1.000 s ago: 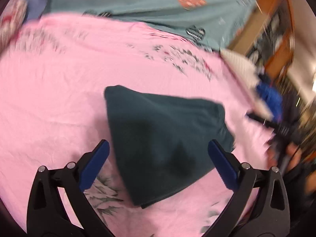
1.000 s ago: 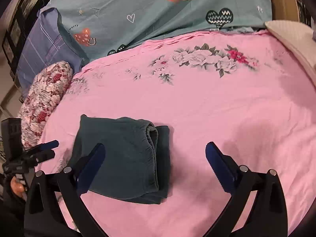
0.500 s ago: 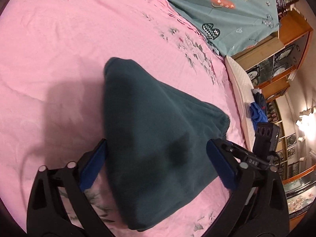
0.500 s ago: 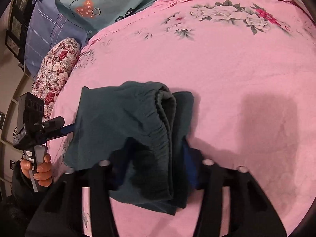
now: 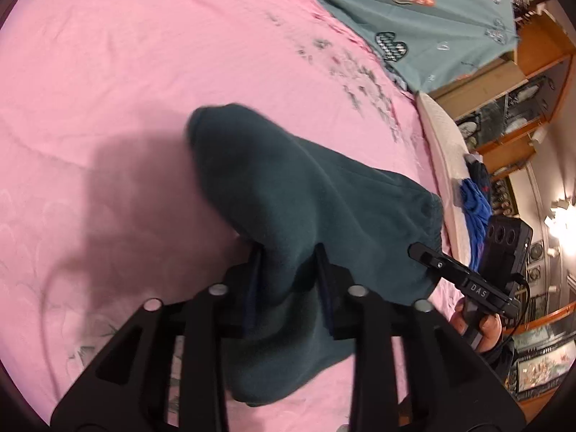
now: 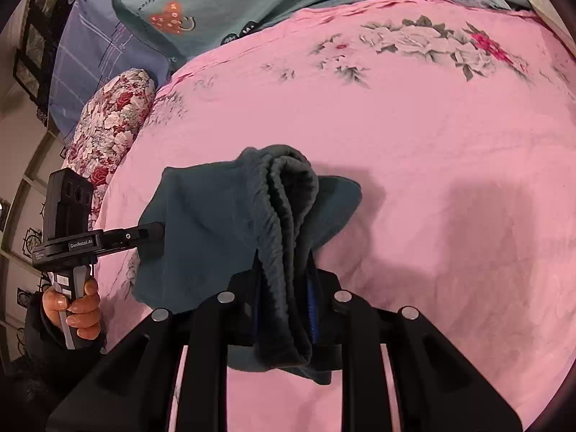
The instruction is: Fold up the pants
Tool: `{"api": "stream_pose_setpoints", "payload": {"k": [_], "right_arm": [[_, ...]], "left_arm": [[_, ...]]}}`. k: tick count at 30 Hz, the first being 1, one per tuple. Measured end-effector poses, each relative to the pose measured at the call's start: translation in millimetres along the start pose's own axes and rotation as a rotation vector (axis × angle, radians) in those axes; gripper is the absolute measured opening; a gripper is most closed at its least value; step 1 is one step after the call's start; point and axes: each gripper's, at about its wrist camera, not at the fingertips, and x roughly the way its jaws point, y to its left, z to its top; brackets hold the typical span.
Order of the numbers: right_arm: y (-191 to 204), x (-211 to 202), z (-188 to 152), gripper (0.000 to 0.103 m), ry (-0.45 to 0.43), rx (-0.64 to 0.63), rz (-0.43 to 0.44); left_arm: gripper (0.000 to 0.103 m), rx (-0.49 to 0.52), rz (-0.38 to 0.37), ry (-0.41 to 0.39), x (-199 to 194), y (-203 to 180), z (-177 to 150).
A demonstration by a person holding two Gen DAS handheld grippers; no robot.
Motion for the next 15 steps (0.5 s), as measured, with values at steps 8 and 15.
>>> {"api": "stream_pose_setpoints", "payload": {"k": [8,15], "right_arm": [[-26,17,-7,0.021,0.006,0.067,0.056],[-8,-15,-8,0.020,-0.084,0.031,0.115]], "left_arm": [[0.048,0.051,-0.034,-0.020,12,-13,2],[0.020,0.066,-0.073,-0.039,-2,-28,5]]}}
